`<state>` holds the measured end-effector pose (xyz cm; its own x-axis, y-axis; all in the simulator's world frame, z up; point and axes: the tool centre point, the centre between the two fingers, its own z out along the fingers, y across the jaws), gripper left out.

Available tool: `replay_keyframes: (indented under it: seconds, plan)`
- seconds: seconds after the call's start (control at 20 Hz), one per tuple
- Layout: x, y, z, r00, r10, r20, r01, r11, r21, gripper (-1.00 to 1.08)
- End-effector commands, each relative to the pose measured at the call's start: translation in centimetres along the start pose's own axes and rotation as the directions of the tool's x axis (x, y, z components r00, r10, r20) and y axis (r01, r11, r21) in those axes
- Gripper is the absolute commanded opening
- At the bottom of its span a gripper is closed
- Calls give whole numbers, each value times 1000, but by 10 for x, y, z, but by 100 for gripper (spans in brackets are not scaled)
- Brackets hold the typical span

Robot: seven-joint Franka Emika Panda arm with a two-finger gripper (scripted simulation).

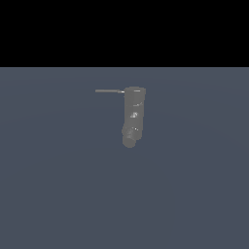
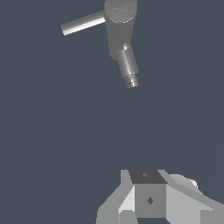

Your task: Turn on the faucet by rotating a designated handle.

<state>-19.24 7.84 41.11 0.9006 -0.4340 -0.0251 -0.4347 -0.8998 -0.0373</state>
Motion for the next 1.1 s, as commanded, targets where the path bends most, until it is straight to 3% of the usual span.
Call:
replay_keyframes:
  seconds: [0.0,0.5,1.05]
  plan:
    - [6,-13,9,999,53,-1,-53,999,1,-100]
    - [38,-59,44,967,254,-6,-254,967,3,-100]
    - [83,-99,80,891,454,-11,-454,891,6,-100]
